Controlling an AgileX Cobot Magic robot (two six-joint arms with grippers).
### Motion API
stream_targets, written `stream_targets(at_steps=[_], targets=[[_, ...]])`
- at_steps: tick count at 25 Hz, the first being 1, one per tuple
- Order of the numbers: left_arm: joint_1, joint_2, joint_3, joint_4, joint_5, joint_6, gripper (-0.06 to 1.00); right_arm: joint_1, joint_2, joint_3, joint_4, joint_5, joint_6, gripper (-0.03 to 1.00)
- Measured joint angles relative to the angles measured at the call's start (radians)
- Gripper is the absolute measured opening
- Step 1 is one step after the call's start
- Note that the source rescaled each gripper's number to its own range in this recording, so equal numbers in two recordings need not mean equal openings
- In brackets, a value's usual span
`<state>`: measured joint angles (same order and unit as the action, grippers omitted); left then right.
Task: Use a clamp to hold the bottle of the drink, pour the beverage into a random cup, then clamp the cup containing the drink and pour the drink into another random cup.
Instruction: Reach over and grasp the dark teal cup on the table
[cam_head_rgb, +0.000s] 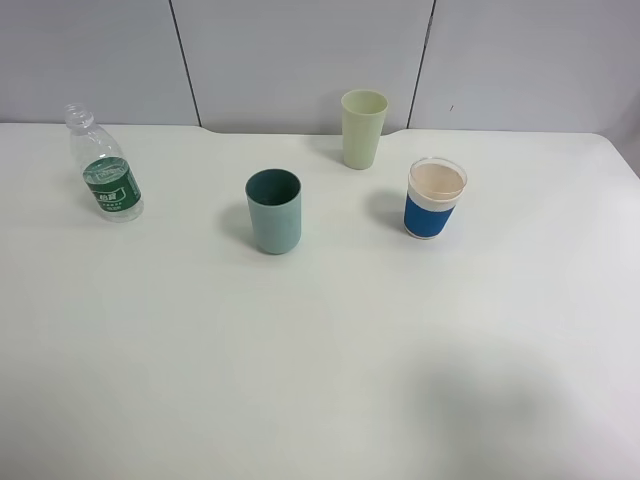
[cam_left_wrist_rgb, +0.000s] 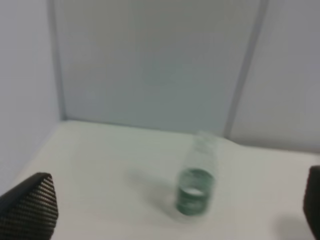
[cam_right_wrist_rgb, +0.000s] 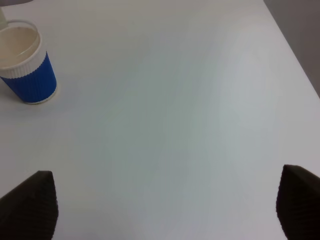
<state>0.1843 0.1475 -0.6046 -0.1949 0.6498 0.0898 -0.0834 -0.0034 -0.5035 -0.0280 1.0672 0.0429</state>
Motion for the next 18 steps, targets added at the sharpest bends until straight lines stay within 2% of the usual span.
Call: stream_targets(at_steps=[3, 8, 18], targets=[[-0.077, -0.020, -0.001, -0.049, 0.099, 0.054, 1.00, 0.000, 0.000, 0.000, 0.000, 0.000, 0.000, 0.71], [-0.110, -0.050, -0.001, 0.019, 0.254, 0.052, 1.00, 0.000, 0.000, 0.000, 0.000, 0.000, 0.000, 0.71], [-0.130, -0.152, 0.063, 0.090, 0.375, -0.022, 1.00, 0.000, 0.000, 0.000, 0.000, 0.000, 0.000, 0.71]])
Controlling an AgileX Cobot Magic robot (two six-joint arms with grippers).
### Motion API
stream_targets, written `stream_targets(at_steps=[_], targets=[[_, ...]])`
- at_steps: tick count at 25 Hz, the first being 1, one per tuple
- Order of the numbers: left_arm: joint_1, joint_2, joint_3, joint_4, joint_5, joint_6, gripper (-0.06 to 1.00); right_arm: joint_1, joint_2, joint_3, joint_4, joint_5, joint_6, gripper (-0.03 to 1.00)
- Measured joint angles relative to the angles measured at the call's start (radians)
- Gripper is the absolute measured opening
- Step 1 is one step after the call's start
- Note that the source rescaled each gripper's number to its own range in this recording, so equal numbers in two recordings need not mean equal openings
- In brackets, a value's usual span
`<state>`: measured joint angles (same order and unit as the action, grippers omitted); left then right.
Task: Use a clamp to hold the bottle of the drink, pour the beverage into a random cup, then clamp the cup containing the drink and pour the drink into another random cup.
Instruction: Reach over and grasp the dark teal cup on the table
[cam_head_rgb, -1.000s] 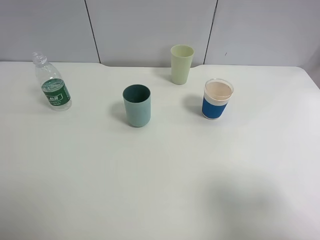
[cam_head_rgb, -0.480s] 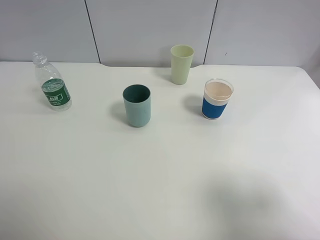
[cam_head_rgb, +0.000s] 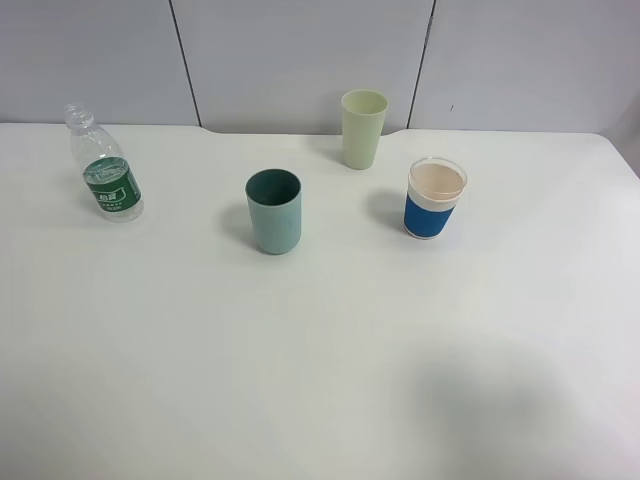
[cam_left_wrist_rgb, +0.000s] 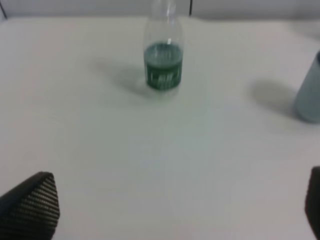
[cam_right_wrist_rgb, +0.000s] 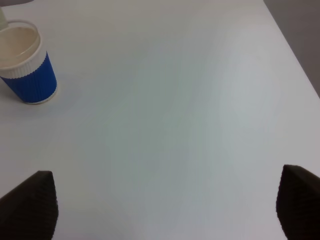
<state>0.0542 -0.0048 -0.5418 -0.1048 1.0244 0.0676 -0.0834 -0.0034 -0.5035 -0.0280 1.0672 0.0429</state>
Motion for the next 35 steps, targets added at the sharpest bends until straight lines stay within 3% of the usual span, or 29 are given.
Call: stream_targets(at_steps=[9, 24, 30, 35], targets=[[-0.019, 0.000, 0.036, 0.133, 0.024, -0.093, 1.00, 0.000, 0.000, 0.000, 0.000, 0.000, 0.000, 0.71], [-0.022, 0.000, 0.036, 0.141, 0.024, -0.102, 1.00, 0.000, 0.000, 0.000, 0.000, 0.000, 0.000, 0.71], [-0.102, 0.000, 0.036, 0.141, 0.024, -0.102, 1.00, 0.000, 0.000, 0.000, 0.000, 0.000, 0.000, 0.71], [-0.107, 0.000, 0.036, 0.141, 0.024, -0.102, 1.00, 0.000, 0.000, 0.000, 0.000, 0.000, 0.000, 0.71]])
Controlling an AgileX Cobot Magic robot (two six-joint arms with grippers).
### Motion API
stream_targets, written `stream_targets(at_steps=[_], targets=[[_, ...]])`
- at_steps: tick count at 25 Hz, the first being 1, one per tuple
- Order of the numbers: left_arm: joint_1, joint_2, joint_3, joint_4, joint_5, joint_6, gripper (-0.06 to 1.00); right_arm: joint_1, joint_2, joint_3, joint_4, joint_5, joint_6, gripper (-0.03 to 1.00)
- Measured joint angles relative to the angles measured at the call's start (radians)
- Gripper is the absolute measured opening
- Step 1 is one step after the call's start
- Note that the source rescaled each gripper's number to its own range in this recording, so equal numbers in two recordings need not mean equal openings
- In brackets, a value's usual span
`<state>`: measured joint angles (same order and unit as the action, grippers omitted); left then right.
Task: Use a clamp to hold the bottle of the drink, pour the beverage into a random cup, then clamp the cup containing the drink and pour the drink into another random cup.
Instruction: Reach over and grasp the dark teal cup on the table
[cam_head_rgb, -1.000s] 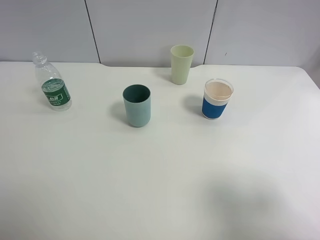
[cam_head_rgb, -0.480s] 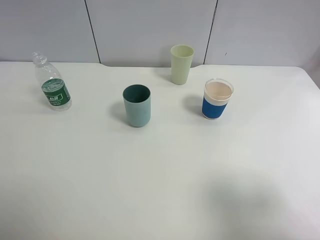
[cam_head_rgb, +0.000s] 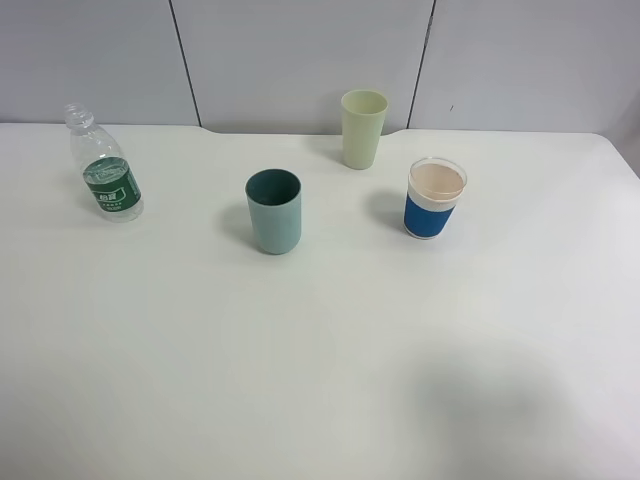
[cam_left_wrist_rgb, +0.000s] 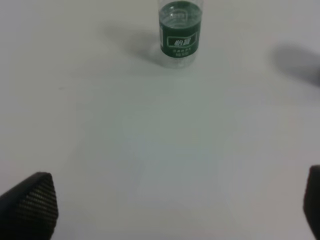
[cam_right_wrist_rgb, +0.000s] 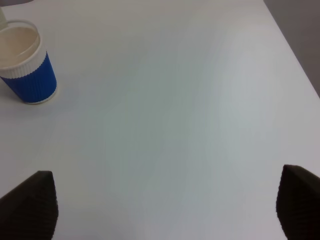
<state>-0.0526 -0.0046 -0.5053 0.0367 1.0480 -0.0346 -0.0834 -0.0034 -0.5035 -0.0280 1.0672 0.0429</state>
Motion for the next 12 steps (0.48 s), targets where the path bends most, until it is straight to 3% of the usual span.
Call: stream_targets(at_steps=[12], targets=[[0.000, 0.000, 0.000, 0.000, 0.000, 0.000, 1.00, 0.000, 0.000, 0.000, 0.000, 0.000, 0.000, 0.71]])
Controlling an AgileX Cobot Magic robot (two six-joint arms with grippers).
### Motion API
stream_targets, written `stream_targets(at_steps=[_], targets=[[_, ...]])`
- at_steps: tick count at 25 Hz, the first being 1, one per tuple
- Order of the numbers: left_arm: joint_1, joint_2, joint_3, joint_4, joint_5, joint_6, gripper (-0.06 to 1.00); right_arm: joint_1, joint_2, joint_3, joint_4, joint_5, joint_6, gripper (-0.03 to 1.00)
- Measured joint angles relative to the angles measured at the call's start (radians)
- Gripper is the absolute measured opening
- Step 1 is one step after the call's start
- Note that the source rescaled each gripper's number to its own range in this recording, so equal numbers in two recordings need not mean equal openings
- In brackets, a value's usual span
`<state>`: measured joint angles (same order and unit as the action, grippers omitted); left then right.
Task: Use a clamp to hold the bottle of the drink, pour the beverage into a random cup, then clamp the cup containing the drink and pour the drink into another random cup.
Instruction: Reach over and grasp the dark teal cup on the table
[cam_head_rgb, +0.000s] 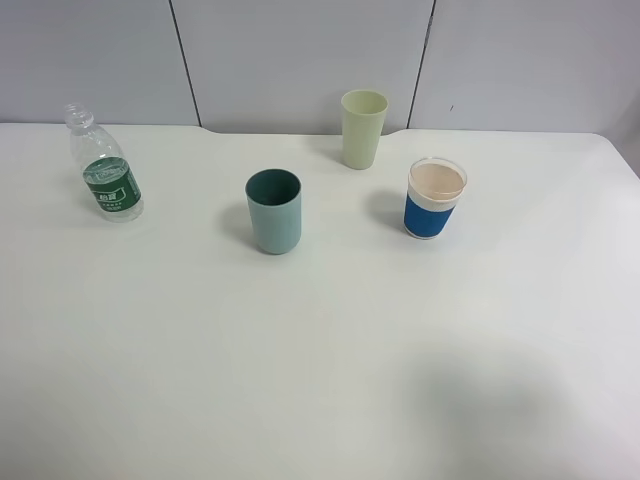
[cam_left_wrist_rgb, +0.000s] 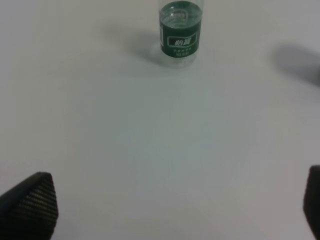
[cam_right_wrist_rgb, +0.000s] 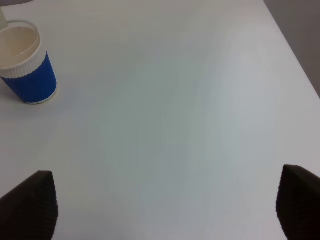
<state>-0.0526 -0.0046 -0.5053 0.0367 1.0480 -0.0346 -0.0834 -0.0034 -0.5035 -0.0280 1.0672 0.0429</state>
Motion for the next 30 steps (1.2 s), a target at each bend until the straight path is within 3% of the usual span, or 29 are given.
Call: stream_targets(at_steps=[30], targets=[[0.000, 0.000, 0.000, 0.000, 0.000, 0.000, 1.00, 0.000, 0.000, 0.000, 0.000, 0.000, 0.000, 0.71]])
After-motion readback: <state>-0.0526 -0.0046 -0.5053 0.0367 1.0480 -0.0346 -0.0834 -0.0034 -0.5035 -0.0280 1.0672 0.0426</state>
